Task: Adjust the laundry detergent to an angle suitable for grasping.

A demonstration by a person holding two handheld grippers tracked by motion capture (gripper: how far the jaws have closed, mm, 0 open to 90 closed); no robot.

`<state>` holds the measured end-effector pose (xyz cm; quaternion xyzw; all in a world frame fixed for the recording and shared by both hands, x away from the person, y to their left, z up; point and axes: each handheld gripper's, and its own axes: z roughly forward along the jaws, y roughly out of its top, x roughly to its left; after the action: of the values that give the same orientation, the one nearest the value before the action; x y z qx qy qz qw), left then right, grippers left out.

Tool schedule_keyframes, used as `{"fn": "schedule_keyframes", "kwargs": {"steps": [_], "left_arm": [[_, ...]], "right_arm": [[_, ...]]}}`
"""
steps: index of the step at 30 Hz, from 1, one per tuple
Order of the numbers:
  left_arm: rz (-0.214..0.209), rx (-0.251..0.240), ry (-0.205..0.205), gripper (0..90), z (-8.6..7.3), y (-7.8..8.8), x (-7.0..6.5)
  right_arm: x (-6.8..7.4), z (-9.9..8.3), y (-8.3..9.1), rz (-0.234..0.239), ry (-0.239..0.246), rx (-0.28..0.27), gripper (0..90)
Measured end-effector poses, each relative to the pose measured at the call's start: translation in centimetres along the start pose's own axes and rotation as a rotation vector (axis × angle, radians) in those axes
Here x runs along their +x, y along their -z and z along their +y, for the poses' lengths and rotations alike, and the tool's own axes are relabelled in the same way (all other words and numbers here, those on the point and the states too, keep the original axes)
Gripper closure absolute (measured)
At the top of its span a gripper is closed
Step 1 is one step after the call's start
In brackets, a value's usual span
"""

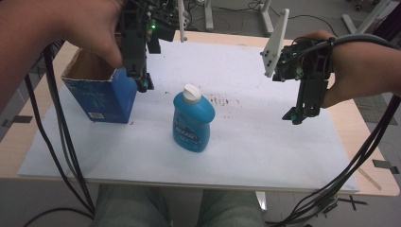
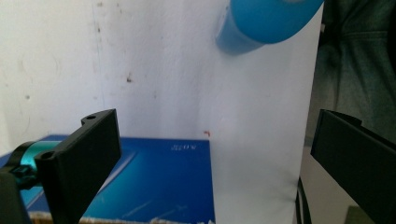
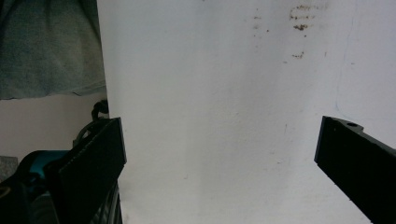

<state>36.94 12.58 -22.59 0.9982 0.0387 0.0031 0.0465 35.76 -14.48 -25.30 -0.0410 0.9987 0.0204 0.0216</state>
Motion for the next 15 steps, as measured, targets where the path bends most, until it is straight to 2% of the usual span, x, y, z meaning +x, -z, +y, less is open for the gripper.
{"fn": "schedule_keyframes", "kwargs": {"steps": [6,11,15], "left_arm": [[-0.014,0.033,0.014,1.7,-0.13,0.32,0.44],[-0.011,0.041,0.043,1.8,-0.22,0.45,0.67],[-0.006,0.04,0.025,1.8,-0.04,0.42,0.57]], "right_arm": [[-0.25,0.35,0.45,-0.004,0.013,-0.003,1.0],[-0.43,0.31,0.62,-0.004,0.015,-0.012,1.0],[-0.64,0.15,0.77,-0.005,0.013,-0.02,1.0]]}}
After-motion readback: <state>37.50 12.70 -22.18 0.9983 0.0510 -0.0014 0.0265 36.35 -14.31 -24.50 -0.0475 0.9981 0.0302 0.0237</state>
